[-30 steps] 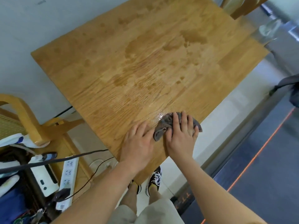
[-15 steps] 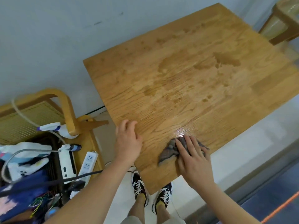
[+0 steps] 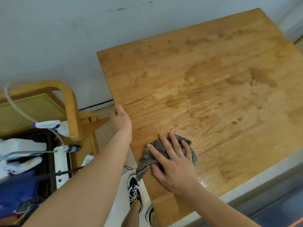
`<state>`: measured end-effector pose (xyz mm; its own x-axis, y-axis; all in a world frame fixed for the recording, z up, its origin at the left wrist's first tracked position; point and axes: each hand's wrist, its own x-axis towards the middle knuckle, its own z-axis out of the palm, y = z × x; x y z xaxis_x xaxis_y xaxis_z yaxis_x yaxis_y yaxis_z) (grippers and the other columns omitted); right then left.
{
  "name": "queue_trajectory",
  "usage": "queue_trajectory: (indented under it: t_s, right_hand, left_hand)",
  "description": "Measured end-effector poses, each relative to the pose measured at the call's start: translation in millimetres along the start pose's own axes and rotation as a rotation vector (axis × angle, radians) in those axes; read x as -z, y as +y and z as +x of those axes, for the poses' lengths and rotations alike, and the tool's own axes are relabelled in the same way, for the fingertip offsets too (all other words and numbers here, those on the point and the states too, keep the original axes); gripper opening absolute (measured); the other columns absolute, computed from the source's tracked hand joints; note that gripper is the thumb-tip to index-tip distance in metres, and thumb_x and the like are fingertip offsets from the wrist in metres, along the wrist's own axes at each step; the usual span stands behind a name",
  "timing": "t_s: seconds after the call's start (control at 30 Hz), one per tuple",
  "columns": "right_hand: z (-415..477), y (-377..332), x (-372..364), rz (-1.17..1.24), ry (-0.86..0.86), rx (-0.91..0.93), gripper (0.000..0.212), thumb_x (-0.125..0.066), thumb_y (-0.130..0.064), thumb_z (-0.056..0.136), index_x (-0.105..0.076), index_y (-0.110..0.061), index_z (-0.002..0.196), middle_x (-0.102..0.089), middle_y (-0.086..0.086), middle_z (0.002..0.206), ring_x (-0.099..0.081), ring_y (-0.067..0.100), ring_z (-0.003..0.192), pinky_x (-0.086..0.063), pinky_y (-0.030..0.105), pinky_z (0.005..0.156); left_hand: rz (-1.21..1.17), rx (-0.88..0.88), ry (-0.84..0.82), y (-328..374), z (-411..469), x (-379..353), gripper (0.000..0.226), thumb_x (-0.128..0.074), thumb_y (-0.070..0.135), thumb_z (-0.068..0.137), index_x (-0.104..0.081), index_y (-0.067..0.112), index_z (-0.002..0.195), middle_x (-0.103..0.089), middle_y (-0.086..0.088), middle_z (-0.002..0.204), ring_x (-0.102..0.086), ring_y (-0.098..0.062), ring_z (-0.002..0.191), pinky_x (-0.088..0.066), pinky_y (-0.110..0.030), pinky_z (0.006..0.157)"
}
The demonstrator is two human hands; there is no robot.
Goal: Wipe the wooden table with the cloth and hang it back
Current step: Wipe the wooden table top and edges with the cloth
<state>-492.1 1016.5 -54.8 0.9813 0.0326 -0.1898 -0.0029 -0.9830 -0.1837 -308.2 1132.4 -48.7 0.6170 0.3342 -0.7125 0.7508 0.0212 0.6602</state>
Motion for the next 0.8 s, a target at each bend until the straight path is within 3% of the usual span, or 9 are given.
queue_trajectory:
  t_s: [0.07, 0.17, 0.27, 0.33, 0.4, 0.53, 0.63, 0.8]
  right_hand:
    - [19.7, -2.3, 2.7, -0.004, 0.000, 0.015, 0.057, -0.038, -0.058, 0.094, -0.026, -0.046, 0.149, -0.019, -0.002, 0.162, -0.014, 0.025, 0.150, -0.020, 0.057, 0.114]
    - [49.8, -5.0, 7.2, -0.001, -0.002, 0.042, 0.056, -0.034, -0.056, 0.097, -0.024, -0.044, 0.150, -0.017, -0.003, 0.162, -0.012, 0.023, 0.150, -0.019, 0.055, 0.116]
    - [85.7, -9.4, 13.1, 0.016, 0.008, 0.033, 0.055, -0.032, -0.053, 0.098, -0.021, -0.043, 0.151, -0.015, -0.005, 0.163, -0.010, 0.020, 0.150, -0.017, 0.053, 0.117]
    - [112.0, -12.4, 16.6, 0.019, 0.026, 0.025, 0.054, -0.032, -0.051, 0.099, -0.022, -0.042, 0.151, -0.016, -0.005, 0.163, -0.010, 0.020, 0.150, -0.017, 0.052, 0.117]
    - [138.5, -14.2, 20.3, 0.016, 0.041, 0.023, 0.054, -0.032, -0.050, 0.099, -0.024, -0.040, 0.151, -0.018, -0.005, 0.162, -0.012, 0.020, 0.150, -0.017, 0.052, 0.117]
    - [194.4, -21.6, 27.8, 0.028, 0.075, -0.021, 0.054, -0.028, -0.048, 0.098, -0.027, -0.039, 0.151, -0.021, -0.003, 0.162, -0.015, 0.021, 0.150, -0.015, 0.052, 0.117]
    - [237.4, -31.5, 36.1, 0.041, 0.090, -0.052, 0.055, -0.026, -0.049, 0.096, -0.028, -0.039, 0.150, -0.022, -0.002, 0.161, -0.015, 0.022, 0.149, -0.014, 0.053, 0.117]
    - [308.4, -44.1, 48.2, 0.043, 0.091, -0.039, 0.055, -0.029, -0.051, 0.097, -0.026, -0.039, 0.151, -0.019, -0.003, 0.162, -0.010, 0.022, 0.150, -0.009, 0.053, 0.118]
  left_hand:
    - [0.057, -0.070, 0.050, -2.0, -2.3, -3.3, 0.059, -0.022, 0.055, 0.097, -0.043, 0.017, 0.137, -0.052, -0.007, 0.131, -0.049, -0.029, 0.113, -0.033, -0.033, 0.085]
    - [0.031, -0.079, 0.003, 2.3, 1.2, -2.2, 0.055, -0.021, 0.052, 0.099, -0.039, 0.020, 0.140, -0.048, -0.006, 0.137, -0.046, -0.027, 0.122, -0.028, -0.030, 0.091]
    - [-0.061, 0.079, -0.151, 4.1, 7.6, 5.5, 0.056, -0.027, 0.058, 0.093, -0.057, 0.021, 0.121, -0.063, -0.003, 0.121, -0.058, -0.024, 0.107, -0.041, -0.038, 0.100]
    - [-0.127, 0.198, -0.254, 15.4, 10.4, 12.5, 0.053, -0.035, 0.061, 0.088, -0.066, 0.022, 0.106, -0.071, -0.006, 0.103, -0.065, -0.026, 0.094, -0.050, -0.043, 0.091]
    - [-0.152, 0.217, -0.297, 30.2, 23.8, 14.1, 0.051, -0.041, 0.060, 0.086, -0.069, 0.021, 0.103, -0.073, -0.006, 0.098, -0.069, -0.026, 0.091, -0.053, -0.044, 0.087]
    - [-0.202, 0.186, -0.183, 54.1, 45.5, 6.8, 0.042, -0.043, 0.050, 0.090, -0.069, 0.019, 0.098, -0.072, -0.007, 0.094, -0.068, -0.026, 0.088, -0.055, -0.040, 0.080]
    - [-0.139, 0.138, -0.076, 37.4, 32.8, 1.6, 0.038, -0.033, 0.049, 0.096, -0.062, 0.024, 0.097, -0.064, 0.000, 0.097, -0.058, -0.022, 0.096, -0.047, -0.039, 0.091]
    - [0.073, -0.142, 0.077, 21.8, 22.7, -5.6, 0.041, -0.018, 0.038, 0.102, -0.054, 0.018, 0.104, -0.042, 0.016, 0.078, -0.045, -0.014, 0.085, -0.029, -0.024, 0.078]
